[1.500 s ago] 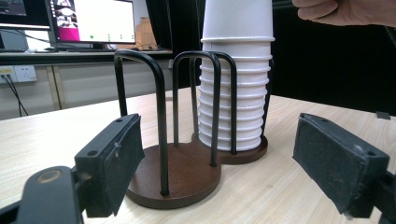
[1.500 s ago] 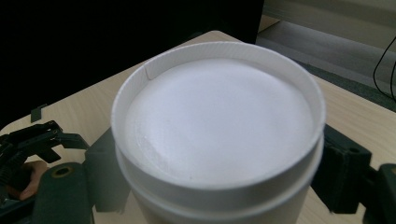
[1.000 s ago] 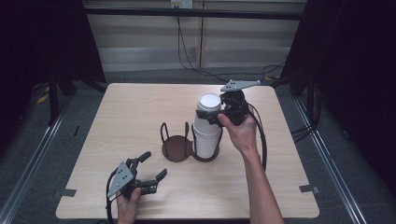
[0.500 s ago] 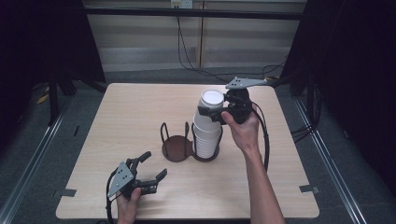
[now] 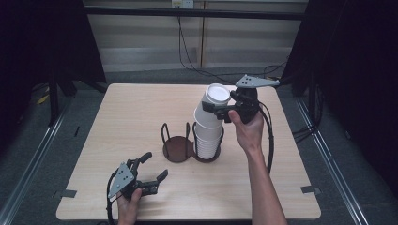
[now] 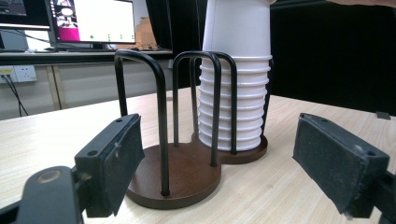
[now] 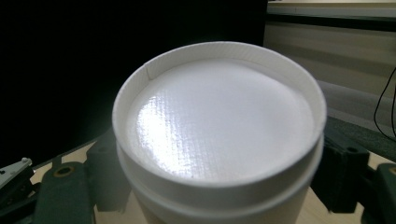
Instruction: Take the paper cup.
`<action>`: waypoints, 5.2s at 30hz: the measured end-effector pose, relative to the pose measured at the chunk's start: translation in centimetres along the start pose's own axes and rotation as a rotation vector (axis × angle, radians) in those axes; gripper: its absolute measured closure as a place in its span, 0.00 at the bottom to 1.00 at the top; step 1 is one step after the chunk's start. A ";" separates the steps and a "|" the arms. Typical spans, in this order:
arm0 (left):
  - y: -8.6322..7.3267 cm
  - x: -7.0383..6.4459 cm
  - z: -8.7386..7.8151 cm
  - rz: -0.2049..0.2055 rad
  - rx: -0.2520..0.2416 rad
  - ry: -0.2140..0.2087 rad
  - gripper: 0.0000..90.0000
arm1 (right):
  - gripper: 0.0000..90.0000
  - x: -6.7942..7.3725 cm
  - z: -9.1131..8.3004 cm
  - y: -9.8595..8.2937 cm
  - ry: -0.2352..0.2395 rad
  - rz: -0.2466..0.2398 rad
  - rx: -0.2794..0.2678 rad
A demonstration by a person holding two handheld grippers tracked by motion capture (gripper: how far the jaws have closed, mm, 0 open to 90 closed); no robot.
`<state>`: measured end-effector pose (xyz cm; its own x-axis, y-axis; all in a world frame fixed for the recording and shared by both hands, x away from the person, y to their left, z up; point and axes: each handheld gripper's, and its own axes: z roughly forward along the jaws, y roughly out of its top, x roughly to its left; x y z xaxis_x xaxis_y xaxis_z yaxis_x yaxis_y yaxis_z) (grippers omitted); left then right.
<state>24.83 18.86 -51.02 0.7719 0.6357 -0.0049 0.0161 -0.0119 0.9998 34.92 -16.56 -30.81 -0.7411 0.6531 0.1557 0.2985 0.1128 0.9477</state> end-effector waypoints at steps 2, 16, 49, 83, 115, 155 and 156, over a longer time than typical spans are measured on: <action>0.0 0.0 0.0 0.000 0.000 0.000 0.17 | 0.23 0.0 -0.1 0.0 -0.002 0.001 -0.005; 0.0 0.0 0.0 0.000 0.001 0.000 0.18 | 0.24 0.2 -1.3 0.3 0.010 -0.004 -0.100; 0.0 0.0 0.0 -0.002 0.000 0.000 0.18 | 0.24 0.8 -5.1 -0.2 0.025 0.032 -0.227; 0.2 -0.2 0.2 -0.009 0.039 0.012 0.18 | 0.24 2.1 -9.8 -4.4 0.011 0.053 -0.170; 3.0 -3.1 1.7 -0.013 0.097 -0.234 0.22 | 0.24 6.0 -4.2 -9.7 0.109 0.042 -0.041; 3.4 -4.0 5.8 -0.010 0.147 -0.445 0.10 | 0.25 8.3 0.0 -14.1 0.246 0.101 -0.010; 3.7 -4.2 6.2 -0.003 0.151 -0.449 0.10 | 0.25 8.3 0.1 -14.1 0.253 0.106 -0.015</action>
<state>25.58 11.41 -47.47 0.9695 0.2401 -0.0489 0.0853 -0.1437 0.9859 24.63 -12.65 -42.90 -0.8332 0.4530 0.3172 0.3751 0.0415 0.9260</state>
